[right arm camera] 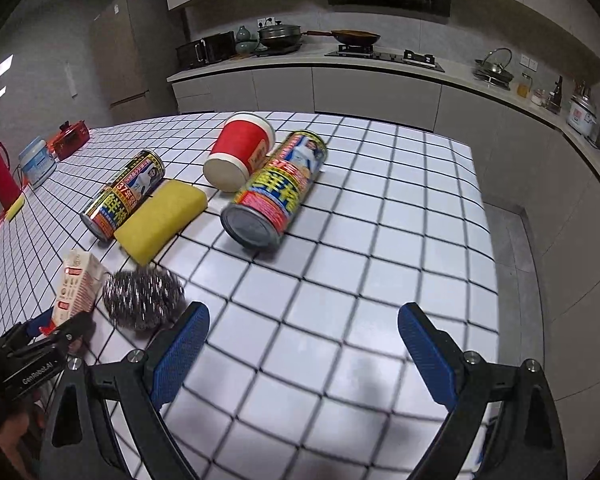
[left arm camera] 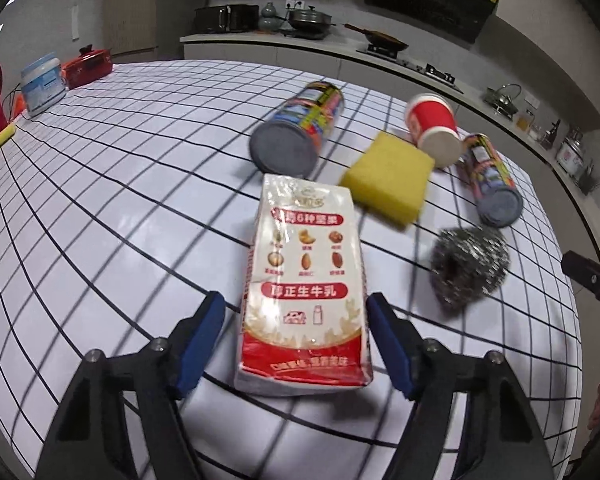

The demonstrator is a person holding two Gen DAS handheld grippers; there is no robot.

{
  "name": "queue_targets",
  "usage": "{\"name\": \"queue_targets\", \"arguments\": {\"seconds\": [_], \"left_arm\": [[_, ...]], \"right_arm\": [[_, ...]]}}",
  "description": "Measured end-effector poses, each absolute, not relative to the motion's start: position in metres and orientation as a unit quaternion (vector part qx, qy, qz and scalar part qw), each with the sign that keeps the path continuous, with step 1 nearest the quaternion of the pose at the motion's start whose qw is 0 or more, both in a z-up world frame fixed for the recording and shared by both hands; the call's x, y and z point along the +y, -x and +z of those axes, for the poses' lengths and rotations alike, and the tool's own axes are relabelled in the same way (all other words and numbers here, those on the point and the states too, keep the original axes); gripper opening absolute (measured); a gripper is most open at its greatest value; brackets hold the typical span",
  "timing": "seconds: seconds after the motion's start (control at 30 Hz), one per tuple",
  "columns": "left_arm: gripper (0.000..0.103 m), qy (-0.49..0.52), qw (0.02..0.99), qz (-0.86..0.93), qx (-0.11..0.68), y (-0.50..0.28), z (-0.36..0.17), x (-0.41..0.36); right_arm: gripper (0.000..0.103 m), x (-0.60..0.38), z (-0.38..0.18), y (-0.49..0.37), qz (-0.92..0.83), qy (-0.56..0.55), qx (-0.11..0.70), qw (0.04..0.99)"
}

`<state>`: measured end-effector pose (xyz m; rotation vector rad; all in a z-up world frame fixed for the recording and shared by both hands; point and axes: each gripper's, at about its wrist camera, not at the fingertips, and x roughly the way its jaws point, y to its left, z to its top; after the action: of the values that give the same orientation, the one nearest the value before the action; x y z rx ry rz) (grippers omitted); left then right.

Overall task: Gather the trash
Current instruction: 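Move both tools back over the island toward the milk carton and cans, then grasp the white-red milk carton with the left tool while the right tool grasps the coconut-drink can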

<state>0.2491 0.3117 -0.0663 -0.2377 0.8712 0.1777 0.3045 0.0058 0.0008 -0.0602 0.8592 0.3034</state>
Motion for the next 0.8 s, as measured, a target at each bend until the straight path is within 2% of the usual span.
{"name": "queue_targets", "arguments": {"seconds": [0.43, 0.47, 0.5, 0.53, 0.6, 0.7, 0.73, 0.8], "left_arm": [[0.073, 0.110, 0.894, 0.100, 0.423, -0.277, -0.068, 0.356], [0.073, 0.111, 0.894, 0.099, 0.422, -0.278, -0.068, 0.358], [0.073, 0.111, 0.894, 0.097, 0.422, -0.279, -0.068, 0.359], [0.072, 0.111, 0.895, 0.098, 0.422, -0.279, -0.068, 0.361], [0.071, 0.113, 0.895, 0.097, 0.421, -0.280, -0.068, 0.363], [0.071, 0.114, 0.895, 0.098, 0.421, -0.285, -0.067, 0.363], [0.071, 0.115, 0.895, 0.098, 0.421, -0.287, -0.066, 0.364], [0.071, 0.113, 0.895, 0.098, 0.421, -0.288, -0.067, 0.364]], "right_arm": [[0.096, 0.047, -0.014, -0.412, 0.131, -0.043, 0.438, 0.889], [0.092, 0.051, -0.018, -0.418, 0.134, -0.043, 0.447, 0.883], [0.070, 0.052, -0.022, -0.420, 0.139, -0.042, 0.455, 0.878], [0.061, 0.053, -0.025, -0.418, 0.146, -0.042, 0.464, 0.873], [0.058, 0.050, -0.027, -0.406, 0.138, -0.037, 0.472, 0.870], [0.059, 0.050, -0.027, -0.398, 0.135, -0.025, 0.469, 0.872], [0.069, 0.053, -0.030, -0.406, 0.132, -0.018, 0.481, 0.867], [0.081, 0.056, -0.032, -0.419, 0.120, -0.015, 0.484, 0.867]]}}
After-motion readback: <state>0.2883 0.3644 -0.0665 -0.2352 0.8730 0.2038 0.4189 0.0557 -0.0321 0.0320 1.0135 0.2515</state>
